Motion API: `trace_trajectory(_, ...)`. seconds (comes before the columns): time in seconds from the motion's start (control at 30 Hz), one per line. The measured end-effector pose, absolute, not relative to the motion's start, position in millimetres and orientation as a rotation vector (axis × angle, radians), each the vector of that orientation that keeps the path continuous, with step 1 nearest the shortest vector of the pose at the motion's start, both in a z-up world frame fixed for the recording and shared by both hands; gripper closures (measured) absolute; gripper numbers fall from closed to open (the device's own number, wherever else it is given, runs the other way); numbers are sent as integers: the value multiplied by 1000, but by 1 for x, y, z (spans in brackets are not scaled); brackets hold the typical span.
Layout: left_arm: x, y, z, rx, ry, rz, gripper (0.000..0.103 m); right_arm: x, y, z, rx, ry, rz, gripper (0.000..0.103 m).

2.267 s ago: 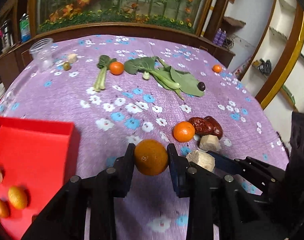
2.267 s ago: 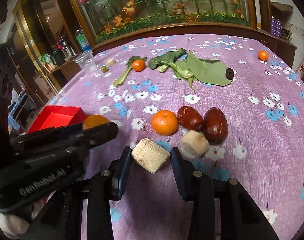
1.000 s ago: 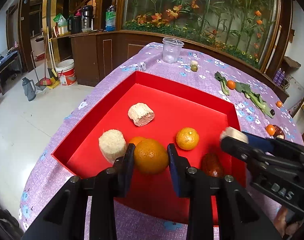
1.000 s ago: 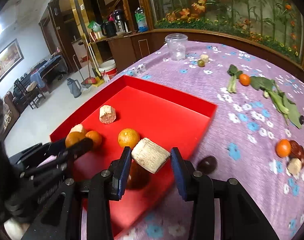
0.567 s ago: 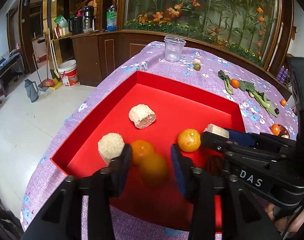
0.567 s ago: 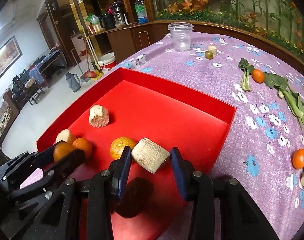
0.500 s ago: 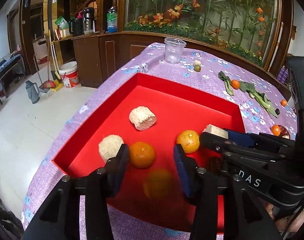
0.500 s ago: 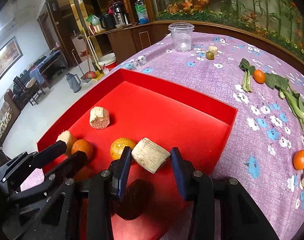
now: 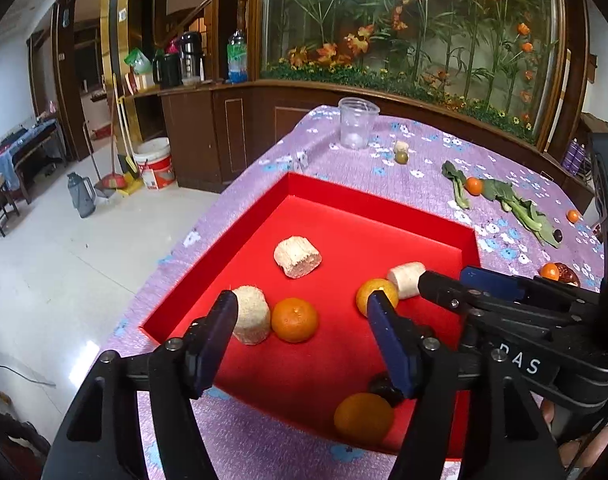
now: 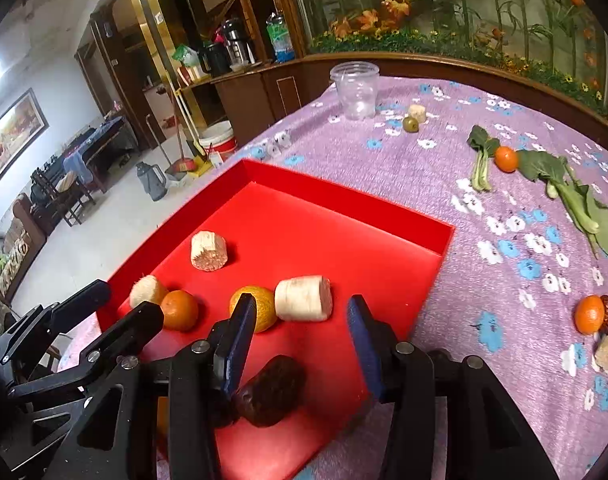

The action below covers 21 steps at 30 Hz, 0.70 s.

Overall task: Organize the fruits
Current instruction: 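Open both grippers over the tray and move back toward the remaining fruit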

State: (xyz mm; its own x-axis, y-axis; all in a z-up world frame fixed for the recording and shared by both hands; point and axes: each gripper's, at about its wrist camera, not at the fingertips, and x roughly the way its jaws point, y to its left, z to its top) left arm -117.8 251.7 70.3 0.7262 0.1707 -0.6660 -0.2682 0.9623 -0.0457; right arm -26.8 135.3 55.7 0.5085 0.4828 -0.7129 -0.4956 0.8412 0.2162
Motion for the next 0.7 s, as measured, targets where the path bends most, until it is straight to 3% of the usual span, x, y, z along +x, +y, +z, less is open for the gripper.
trace_trajectory(0.47,-146,209,100,-37,666,222,34,-67,85,74,21,787,560,46)
trace_trajectory(0.7,-158,172,113,41,637,193,27,-88,35,74,65,767,514,43)
